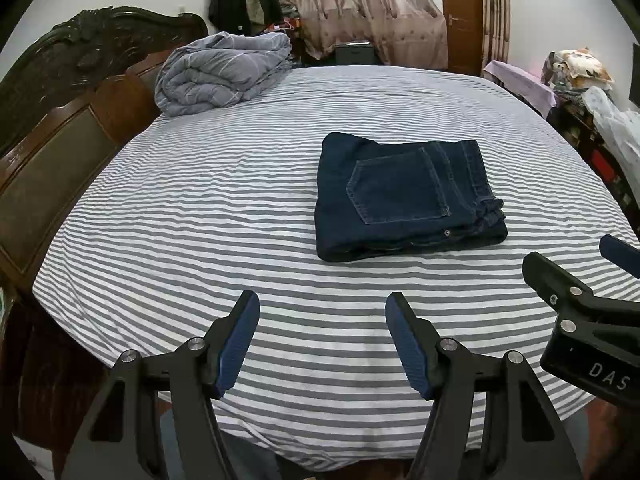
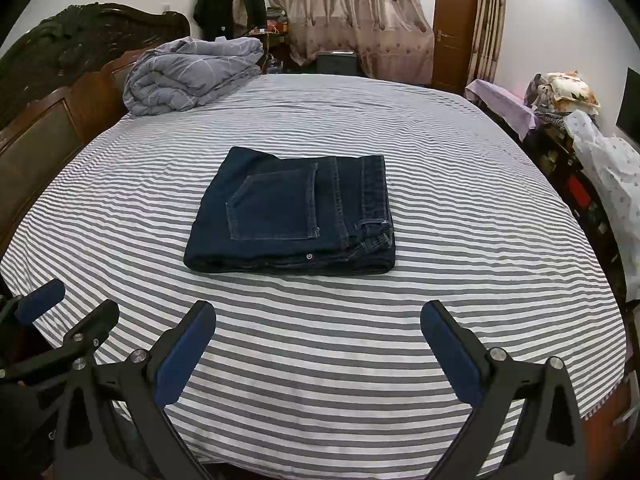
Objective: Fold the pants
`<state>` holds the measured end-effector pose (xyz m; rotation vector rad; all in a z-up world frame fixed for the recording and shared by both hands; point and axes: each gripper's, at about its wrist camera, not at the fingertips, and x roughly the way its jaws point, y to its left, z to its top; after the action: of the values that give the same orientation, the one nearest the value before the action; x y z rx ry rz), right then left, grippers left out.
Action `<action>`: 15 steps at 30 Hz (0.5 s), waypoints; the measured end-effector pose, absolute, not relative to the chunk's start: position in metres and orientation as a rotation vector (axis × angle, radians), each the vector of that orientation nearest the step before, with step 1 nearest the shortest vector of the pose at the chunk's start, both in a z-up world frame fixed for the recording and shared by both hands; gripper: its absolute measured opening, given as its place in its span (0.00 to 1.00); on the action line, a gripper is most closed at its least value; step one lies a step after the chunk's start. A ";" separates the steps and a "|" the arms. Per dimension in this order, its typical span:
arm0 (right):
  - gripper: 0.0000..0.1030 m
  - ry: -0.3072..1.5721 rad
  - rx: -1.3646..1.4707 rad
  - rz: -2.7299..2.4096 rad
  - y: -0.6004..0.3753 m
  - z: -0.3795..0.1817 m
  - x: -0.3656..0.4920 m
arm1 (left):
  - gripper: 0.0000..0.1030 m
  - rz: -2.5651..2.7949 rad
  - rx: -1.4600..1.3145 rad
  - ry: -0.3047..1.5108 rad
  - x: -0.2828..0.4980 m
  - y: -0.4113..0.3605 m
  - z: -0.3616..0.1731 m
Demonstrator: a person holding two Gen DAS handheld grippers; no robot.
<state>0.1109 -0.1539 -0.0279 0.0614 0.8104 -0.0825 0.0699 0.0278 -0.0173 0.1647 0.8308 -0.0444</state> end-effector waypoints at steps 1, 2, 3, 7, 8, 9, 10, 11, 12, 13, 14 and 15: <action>0.99 0.811 0.059 -0.082 -0.154 -0.029 0.111 | 0.64 -0.046 0.161 0.830 0.069 0.028 -0.017; 0.99 0.812 0.058 -0.081 -0.154 -0.029 0.111 | 0.64 -0.045 0.159 0.830 0.069 0.027 -0.017; 0.99 0.813 0.058 -0.082 -0.154 -0.031 0.111 | 0.64 -0.045 0.159 0.831 0.069 0.026 -0.018; 0.99 0.821 0.066 -0.080 -0.156 -0.033 0.111 | 0.64 -0.048 0.160 0.828 0.069 0.026 -0.018; 0.99 0.821 0.067 -0.082 -0.156 -0.033 0.111 | 0.64 -0.049 0.161 0.827 0.068 0.025 -0.019; 0.99 0.821 0.067 -0.083 -0.157 -0.033 0.111 | 0.64 -0.049 0.162 0.826 0.068 0.025 -0.020; 0.99 0.822 0.068 -0.082 -0.157 -0.034 0.111 | 0.64 -0.050 0.163 0.826 0.068 0.024 -0.020; 0.99 0.822 0.069 -0.080 -0.158 -0.034 0.111 | 0.64 -0.048 0.166 0.824 0.068 0.024 -0.021; 0.99 0.822 0.068 -0.082 -0.157 -0.034 0.111 | 0.64 -0.048 0.168 0.822 0.067 0.024 -0.021; 0.99 0.822 0.067 -0.083 -0.157 -0.034 0.111 | 0.64 -0.047 0.174 0.820 0.067 0.023 -0.022; 0.99 0.822 0.066 -0.083 -0.158 -0.034 0.111 | 0.64 -0.043 0.180 0.815 0.067 0.022 -0.022; 0.99 0.822 0.067 -0.080 -0.158 -0.034 0.111 | 0.64 -0.039 0.187 0.810 0.066 0.021 -0.022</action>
<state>0.1108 -0.1575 -0.0336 0.0668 0.8218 -0.0804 0.0663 0.0207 -0.0218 0.1873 0.8097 -0.0387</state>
